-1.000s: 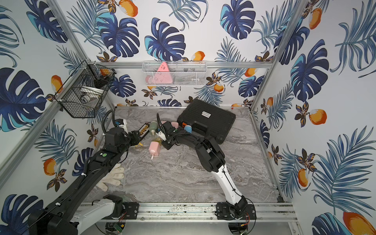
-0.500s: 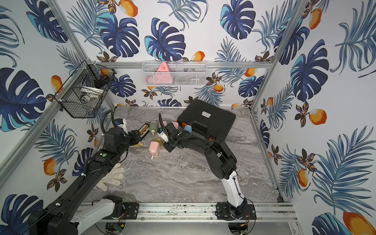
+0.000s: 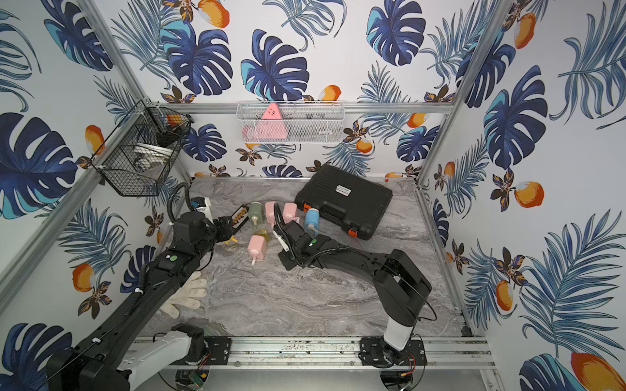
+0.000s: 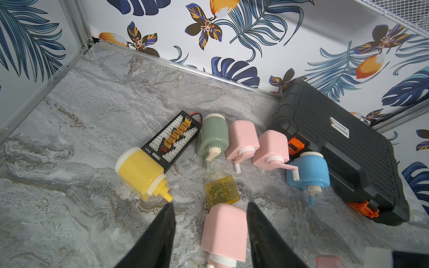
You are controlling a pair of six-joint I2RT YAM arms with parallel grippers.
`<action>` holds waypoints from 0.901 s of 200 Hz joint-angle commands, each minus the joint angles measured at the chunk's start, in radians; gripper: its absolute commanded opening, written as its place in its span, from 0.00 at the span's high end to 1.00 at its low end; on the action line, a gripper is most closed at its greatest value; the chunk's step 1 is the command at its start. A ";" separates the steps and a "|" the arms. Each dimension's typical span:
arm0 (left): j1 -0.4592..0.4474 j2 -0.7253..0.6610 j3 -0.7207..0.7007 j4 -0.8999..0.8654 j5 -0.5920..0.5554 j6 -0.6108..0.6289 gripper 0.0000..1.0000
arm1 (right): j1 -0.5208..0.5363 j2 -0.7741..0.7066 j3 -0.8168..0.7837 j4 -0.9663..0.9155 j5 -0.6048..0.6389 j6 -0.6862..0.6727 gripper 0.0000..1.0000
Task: Put the tray back into the pencil sharpener
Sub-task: Pick up the container from the center of the board, then place the container at the center of the board.
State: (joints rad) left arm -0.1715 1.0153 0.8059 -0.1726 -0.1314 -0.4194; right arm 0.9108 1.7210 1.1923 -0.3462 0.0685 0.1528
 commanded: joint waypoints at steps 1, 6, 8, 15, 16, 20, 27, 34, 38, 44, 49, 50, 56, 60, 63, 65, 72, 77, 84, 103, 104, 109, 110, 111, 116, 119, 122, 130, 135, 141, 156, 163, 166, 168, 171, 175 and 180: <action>0.002 -0.004 -0.003 0.026 -0.007 -0.003 0.46 | 0.008 -0.040 -0.038 -0.041 0.107 0.207 0.92; 0.001 -0.006 -0.005 0.029 -0.007 -0.005 0.46 | 0.008 -0.045 -0.046 -0.056 0.122 0.242 0.91; 0.001 -0.006 -0.005 0.031 -0.007 -0.005 0.46 | 0.008 -0.047 -0.049 -0.059 0.125 0.255 0.91; 0.001 -0.007 -0.007 0.033 -0.005 -0.005 0.46 | 0.008 -0.051 -0.052 -0.072 0.140 0.295 0.91; 0.002 -0.007 -0.007 0.034 -0.005 -0.005 0.46 | 0.009 -0.052 -0.051 -0.074 0.142 0.301 0.91; 0.001 -0.007 -0.007 0.035 -0.005 -0.005 0.46 | 0.009 -0.051 -0.051 -0.081 0.155 0.326 0.91; 0.002 -0.006 -0.008 0.033 -0.006 -0.005 0.47 | 0.010 -0.051 -0.087 -0.089 0.170 0.359 0.91; 0.002 -0.005 -0.007 0.029 -0.008 -0.004 0.47 | 0.011 -0.047 -0.095 -0.095 0.185 0.387 0.91; 0.001 -0.004 -0.005 0.027 -0.009 -0.003 0.47 | 0.011 -0.043 -0.098 -0.099 0.194 0.402 0.91; 0.002 -0.001 -0.004 0.024 -0.011 -0.002 0.47 | 0.011 -0.035 -0.099 -0.106 0.206 0.424 0.90; 0.001 0.001 -0.001 0.022 -0.010 -0.002 0.47 | 0.011 -0.026 -0.099 -0.112 0.214 0.438 0.90; 0.002 0.001 -0.001 0.021 -0.012 -0.001 0.47 | 0.011 -0.024 -0.099 -0.114 0.215 0.440 0.90; 0.002 0.002 -0.002 0.021 -0.011 -0.001 0.47 | 0.011 -0.012 -0.093 -0.122 0.224 0.454 0.90; 0.001 0.002 -0.001 0.022 -0.011 0.000 0.47 | 0.011 -0.005 -0.088 -0.129 0.231 0.462 0.90; 0.001 0.002 -0.001 0.022 -0.010 0.000 0.47 | 0.012 0.001 -0.087 -0.134 0.235 0.468 0.89; 0.002 0.002 -0.001 0.022 -0.010 -0.001 0.47 | 0.013 0.006 -0.084 -0.137 0.236 0.472 0.89; 0.001 0.002 -0.004 0.022 -0.010 0.001 0.47 | 0.012 0.021 -0.075 -0.147 0.244 0.485 0.88; 0.002 0.002 -0.004 0.022 -0.009 0.002 0.47 | 0.013 0.030 -0.068 -0.154 0.250 0.491 0.87; 0.002 0.002 -0.004 0.024 -0.007 0.006 0.47 | 0.013 0.041 -0.065 -0.161 0.256 0.497 0.87; 0.003 -0.001 -0.009 0.033 -0.007 0.013 0.48 | 0.013 0.068 -0.066 -0.172 0.265 0.505 0.86; 0.002 -0.002 -0.010 0.033 -0.007 0.014 0.48 | 0.013 0.068 -0.066 -0.173 0.265 0.505 0.86; 0.002 -0.003 -0.009 0.033 -0.007 0.016 0.48 | 0.013 0.076 -0.066 -0.178 0.267 0.507 0.86; 0.002 -0.003 -0.010 0.033 -0.007 0.015 0.48 | 0.013 0.077 -0.066 -0.180 0.268 0.508 0.86; 0.001 -0.002 -0.009 0.033 -0.007 0.015 0.48 | 0.013 0.078 -0.066 -0.180 0.268 0.507 0.86; 0.002 -0.003 -0.008 0.032 -0.009 0.016 0.48 | 0.012 0.081 -0.037 -0.181 0.270 0.507 0.86; 0.002 -0.003 -0.007 0.031 -0.008 0.016 0.48 | 0.012 0.084 -0.034 -0.183 0.271 0.506 0.86; 0.002 -0.003 -0.007 0.029 -0.008 0.018 0.48 | 0.012 0.087 -0.034 -0.183 0.271 0.505 0.86; 0.002 -0.003 -0.008 0.028 -0.009 0.019 0.48 | 0.012 0.091 -0.033 -0.182 0.267 0.502 0.85; 0.002 -0.004 -0.007 0.028 -0.009 0.019 0.48 | 0.012 0.094 -0.031 -0.183 0.266 0.501 0.85; 0.001 -0.002 -0.007 0.029 -0.008 0.022 0.48 | 0.013 0.097 -0.030 -0.184 0.267 0.501 0.84; 0.002 0.000 -0.007 0.029 -0.004 0.022 0.48 | 0.013 0.100 -0.029 -0.182 0.261 0.499 0.83; 0.002 0.000 -0.007 0.028 -0.004 0.023 0.48 | 0.013 0.098 -0.030 -0.181 0.257 0.500 0.82; 0.002 0.001 -0.006 0.027 -0.004 0.023 0.48 | 0.013 0.096 -0.030 -0.180 0.255 0.500 0.82; 0.002 0.000 -0.006 0.027 -0.003 0.024 0.48 | 0.013 0.095 -0.030 -0.180 0.254 0.499 0.81; 0.001 0.000 -0.005 0.027 -0.002 0.025 0.48 | 0.012 0.093 -0.031 -0.179 0.252 0.500 0.81; 0.002 0.001 -0.005 0.026 -0.002 0.026 0.48 | 0.013 0.090 -0.031 -0.178 0.252 0.500 0.80; 0.001 0.002 -0.005 0.025 -0.002 0.028 0.48 | 0.013 0.084 -0.033 -0.177 0.252 0.500 0.80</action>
State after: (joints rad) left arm -0.1707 1.0157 0.7990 -0.1722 -0.1318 -0.4118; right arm 0.9226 1.8175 1.1564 -0.5156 0.3164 0.6392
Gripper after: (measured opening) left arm 0.521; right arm 0.191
